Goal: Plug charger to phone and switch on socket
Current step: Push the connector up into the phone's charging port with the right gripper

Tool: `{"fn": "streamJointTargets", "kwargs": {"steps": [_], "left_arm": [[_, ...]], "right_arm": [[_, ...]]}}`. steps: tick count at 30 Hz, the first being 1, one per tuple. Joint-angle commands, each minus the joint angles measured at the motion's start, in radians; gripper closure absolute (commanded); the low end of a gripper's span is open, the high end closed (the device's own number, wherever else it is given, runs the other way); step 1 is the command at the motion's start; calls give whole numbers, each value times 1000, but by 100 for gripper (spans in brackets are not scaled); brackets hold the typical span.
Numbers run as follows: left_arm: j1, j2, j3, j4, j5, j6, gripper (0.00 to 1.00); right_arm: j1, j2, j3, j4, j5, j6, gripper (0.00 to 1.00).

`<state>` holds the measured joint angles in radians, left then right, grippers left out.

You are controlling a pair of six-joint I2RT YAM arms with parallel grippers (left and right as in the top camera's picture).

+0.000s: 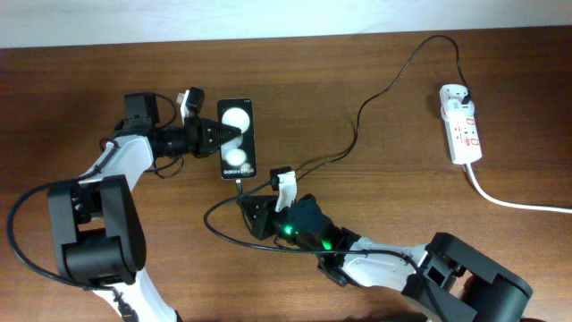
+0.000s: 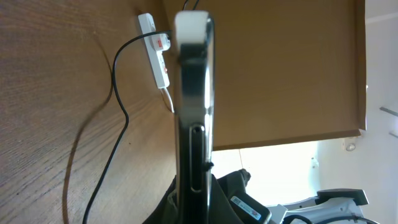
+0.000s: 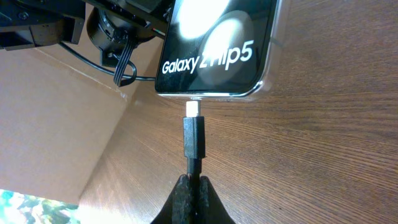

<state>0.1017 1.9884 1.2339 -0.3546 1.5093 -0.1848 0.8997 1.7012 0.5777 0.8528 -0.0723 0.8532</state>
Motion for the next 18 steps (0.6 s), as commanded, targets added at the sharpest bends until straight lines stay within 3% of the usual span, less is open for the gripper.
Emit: {"fn": "streamJointTargets", "kwargs": {"steps": [1, 18], "left_arm": [[-1, 5, 2, 2, 40, -10, 100], [-1, 5, 2, 3, 40, -9, 100]], "right_arm": [[-4, 7, 2, 5, 16, -6, 96], [-5, 7, 2, 27, 74, -6, 96]]}}
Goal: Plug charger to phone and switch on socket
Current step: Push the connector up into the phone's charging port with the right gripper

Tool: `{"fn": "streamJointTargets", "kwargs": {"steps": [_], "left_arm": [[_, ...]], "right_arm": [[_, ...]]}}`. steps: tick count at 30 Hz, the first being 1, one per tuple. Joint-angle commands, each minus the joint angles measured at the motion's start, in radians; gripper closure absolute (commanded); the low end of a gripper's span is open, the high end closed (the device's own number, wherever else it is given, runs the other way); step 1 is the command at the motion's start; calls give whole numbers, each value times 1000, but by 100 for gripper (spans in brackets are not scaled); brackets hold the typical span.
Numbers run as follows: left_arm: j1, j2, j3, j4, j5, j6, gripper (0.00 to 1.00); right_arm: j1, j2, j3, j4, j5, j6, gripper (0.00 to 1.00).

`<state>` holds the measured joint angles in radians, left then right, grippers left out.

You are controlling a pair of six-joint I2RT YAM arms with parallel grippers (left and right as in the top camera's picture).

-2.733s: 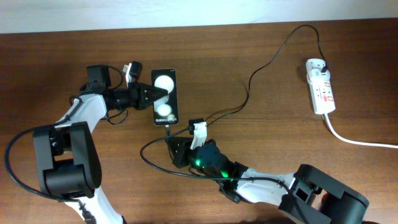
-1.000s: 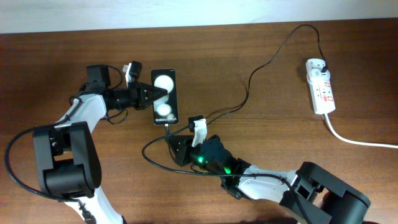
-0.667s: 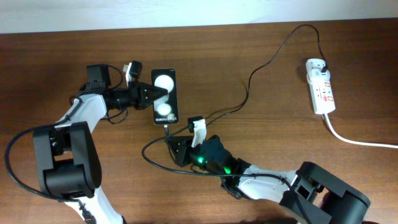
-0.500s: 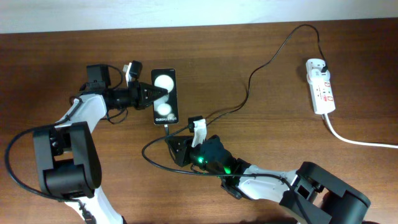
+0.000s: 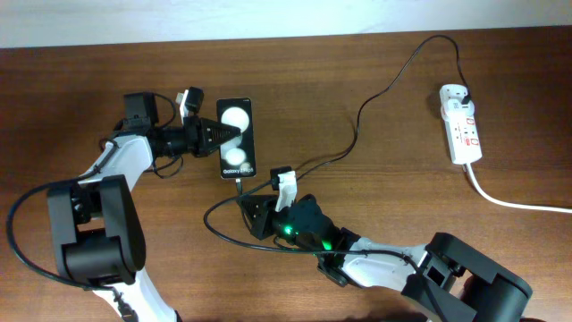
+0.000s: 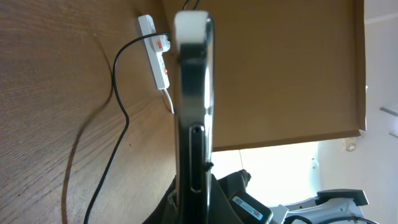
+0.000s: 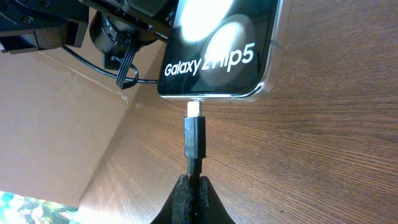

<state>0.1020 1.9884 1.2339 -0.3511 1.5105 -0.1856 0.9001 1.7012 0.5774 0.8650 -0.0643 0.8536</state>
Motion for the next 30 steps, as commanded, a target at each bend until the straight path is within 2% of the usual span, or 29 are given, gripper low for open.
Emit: {"fn": "streamJointTargets", "kwargs": {"steps": [1, 30], "left_arm": [[-1, 5, 2, -1, 39, -8, 100], [-2, 5, 2, -2, 21, -8, 100]], "right_arm": [[-5, 7, 2, 15, 77, -7, 96], [-6, 7, 29, 37, 183, 19, 96]]}}
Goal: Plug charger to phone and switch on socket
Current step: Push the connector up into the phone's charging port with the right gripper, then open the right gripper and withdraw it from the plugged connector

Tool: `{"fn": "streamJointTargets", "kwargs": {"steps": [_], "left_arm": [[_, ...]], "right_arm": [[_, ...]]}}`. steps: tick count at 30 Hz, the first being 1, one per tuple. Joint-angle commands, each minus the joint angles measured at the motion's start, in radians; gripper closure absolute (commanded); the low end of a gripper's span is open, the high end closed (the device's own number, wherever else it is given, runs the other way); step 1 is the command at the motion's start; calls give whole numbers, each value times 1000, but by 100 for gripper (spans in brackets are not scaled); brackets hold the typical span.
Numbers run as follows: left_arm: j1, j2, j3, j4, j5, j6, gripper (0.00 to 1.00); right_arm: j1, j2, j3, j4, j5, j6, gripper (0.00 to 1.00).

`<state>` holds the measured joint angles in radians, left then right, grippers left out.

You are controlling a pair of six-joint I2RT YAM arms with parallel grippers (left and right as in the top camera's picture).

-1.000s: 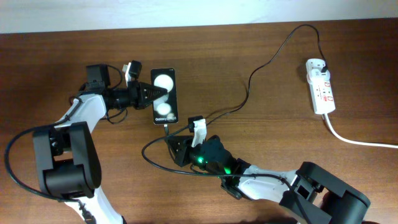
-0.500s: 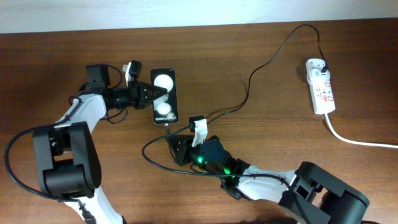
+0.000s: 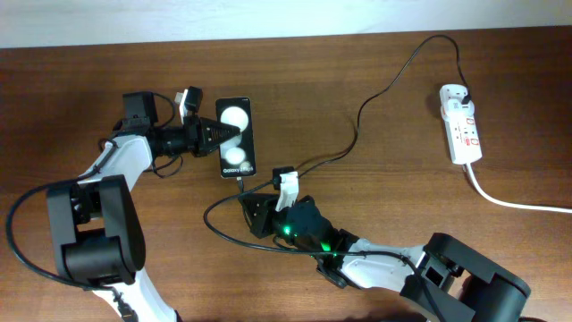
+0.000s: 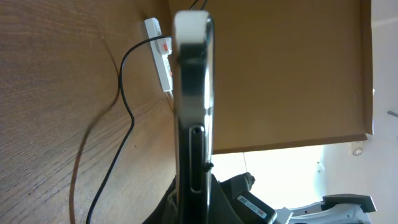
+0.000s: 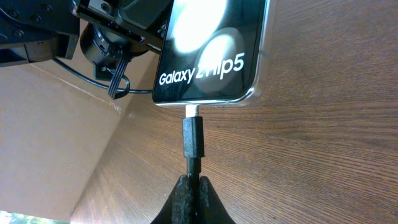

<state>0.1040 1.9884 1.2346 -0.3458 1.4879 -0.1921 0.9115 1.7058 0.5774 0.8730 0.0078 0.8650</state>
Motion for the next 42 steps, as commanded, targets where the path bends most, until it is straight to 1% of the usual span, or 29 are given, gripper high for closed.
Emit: {"fn": "streamJointTargets", "kwargs": {"steps": [1, 5, 20, 23, 32, 33, 34, 35, 37, 38, 39, 40, 42], "left_arm": [[-4, 5, 1, -7, 43, -2, 100], [-6, 5, 1, -6, 70, -2, 100], [-6, 5, 1, -6, 70, -2, 100], [-6, 5, 1, -6, 72, -2, 100], [-6, 5, 1, -6, 72, -2, 100], [-6, 5, 1, -6, 72, -2, 100], [-6, 5, 1, -6, 68, -2, 100], [-6, 5, 1, -5, 48, -2, 100], [-6, 5, 1, -3, 3, -2, 100], [-6, 5, 1, -3, -40, -2, 100], [-6, 5, 1, -3, -54, -2, 100], [-6, 5, 1, -3, -79, -2, 100], [-5, 5, 1, -3, -139, -2, 100]], "right_arm": [[-17, 2, 36, 29, 117, 8, 96], [-17, 2, 50, 29, 140, 8, 96], [-16, 3, 126, 27, 243, 8, 96], [-17, 3, 129, 22, 323, 8, 96], [-17, 3, 132, 25, 318, 8, 96], [-17, 3, 132, 20, 318, 7, 88], [-15, 3, 132, 8, 314, 5, 83], [-16, 3, 132, -34, 287, 4, 46], [-16, 2, 132, -100, 260, 4, 25], [-16, 2, 132, -130, 235, 0, 18], [-16, 0, 132, -133, 219, -37, 4], [-15, -7, 132, -138, 202, -78, 1], [-16, -31, 132, -199, 202, -87, 1]]}}
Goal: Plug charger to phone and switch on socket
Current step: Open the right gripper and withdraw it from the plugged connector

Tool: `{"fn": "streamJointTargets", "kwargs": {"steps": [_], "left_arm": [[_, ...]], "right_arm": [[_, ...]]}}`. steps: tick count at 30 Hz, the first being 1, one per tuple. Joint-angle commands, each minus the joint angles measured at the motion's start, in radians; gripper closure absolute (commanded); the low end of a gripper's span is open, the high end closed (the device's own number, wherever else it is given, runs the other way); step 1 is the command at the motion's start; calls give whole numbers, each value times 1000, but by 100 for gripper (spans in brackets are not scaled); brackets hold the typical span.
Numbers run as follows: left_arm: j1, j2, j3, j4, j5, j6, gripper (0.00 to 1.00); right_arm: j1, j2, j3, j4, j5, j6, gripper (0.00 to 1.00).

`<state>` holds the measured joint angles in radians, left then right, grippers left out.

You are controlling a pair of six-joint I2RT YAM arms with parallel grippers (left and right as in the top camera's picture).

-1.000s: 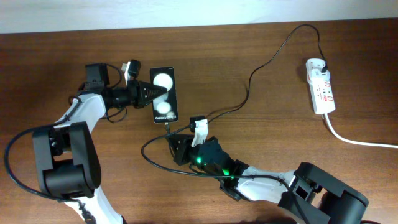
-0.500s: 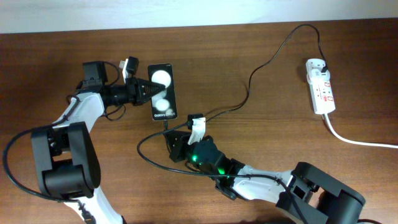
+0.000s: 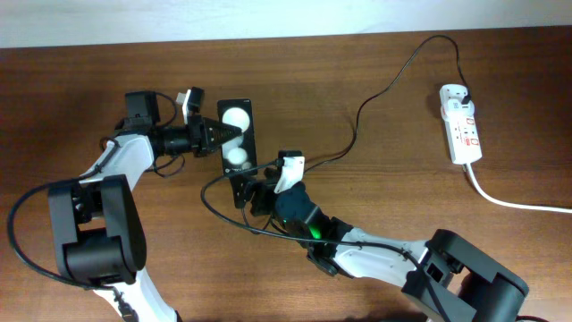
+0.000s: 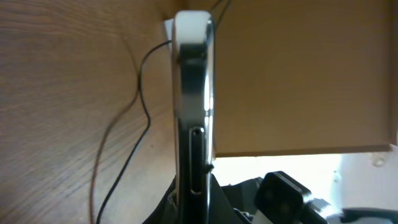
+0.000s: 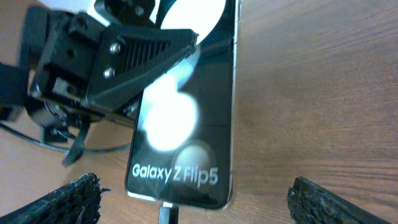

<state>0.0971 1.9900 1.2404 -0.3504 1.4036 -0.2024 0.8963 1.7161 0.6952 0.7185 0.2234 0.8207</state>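
Observation:
The black Galaxy Z Flip5 phone (image 3: 237, 134) lies screen up, with my left gripper (image 3: 214, 135) shut on its left edge. In the left wrist view the phone's edge (image 4: 194, 93) stands straight up out of that gripper (image 4: 194, 190). The black charger plug (image 5: 166, 214) sits at the phone's bottom port, below the screen (image 5: 186, 124). My right gripper (image 5: 205, 199) is open around the phone's lower end, its fingers (image 5: 71, 199) wide apart and holding nothing. In the overhead view it (image 3: 247, 190) is just below the phone. The white socket strip (image 3: 460, 125) lies at the far right.
The black charger cable (image 3: 357, 116) runs from the phone across the table to the strip. A white mains lead (image 3: 509, 201) leaves the strip to the right. A loop of cable (image 3: 214, 215) lies under my right arm. The table's far edge is close behind the phone.
My right gripper has opened and let go of the charger plug, and now stands closer to the phone, around its lower end. The plug stays at the phone's port. The left gripper still holds the phone.
My right gripper held the plug just short of the phone's port, its metal tip showing, while the left held the phone. By 1.4 s ago the tip was almost fully in. Now the plug sits at the port and the right gripper is open.

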Motion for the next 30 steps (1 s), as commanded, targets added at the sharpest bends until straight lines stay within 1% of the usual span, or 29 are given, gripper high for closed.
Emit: {"fn": "streamJointTargets", "kwargs": {"steps": [1, 5, 8, 9, 11, 14, 16, 20, 22, 23, 25, 27, 30], "left_arm": [[2, 3, -5, -3, -113, 8, 100], [2, 3, -5, -12, -204, 8, 100], [2, 3, -5, -53, -356, 8, 100], [2, 3, -5, -65, -385, 8, 100], [2, 3, -5, -70, -384, 8, 100], [2, 3, -5, -71, -385, 8, 100], [2, 3, -5, -81, -430, 8, 100], [2, 3, -5, -85, -444, 8, 99], [1, 3, -5, -86, -458, 8, 99], [-2, 3, -5, -90, -488, 8, 100], [-35, 3, -7, -100, -611, 8, 100], [-66, 3, -7, -100, -660, 8, 100], [-114, 3, -8, -104, -685, 8, 100]], "right_arm": [[0, -56, 14, -91, -14, -43, 1], [-9, -153, 14, -291, -14, -152, 1], [-60, -251, 14, -456, -38, -152, 1], [-80, -273, 14, -507, -49, -151, 1], [-154, -318, 14, -660, -71, -152, 1], [-241, -320, 14, -828, -92, -152, 1], [-306, -320, 14, -951, -92, -152, 1], [-341, -320, 14, -1061, -92, -152, 1], [-341, -320, 14, -1067, -92, -152, 1], [-341, -320, 14, -1066, -89, -152, 1], [-341, -319, 14, -1057, -88, -152, 1], [-341, -319, 14, -1055, -88, -152, 1], [-341, -319, 14, -1056, -89, -152, 1]]}}
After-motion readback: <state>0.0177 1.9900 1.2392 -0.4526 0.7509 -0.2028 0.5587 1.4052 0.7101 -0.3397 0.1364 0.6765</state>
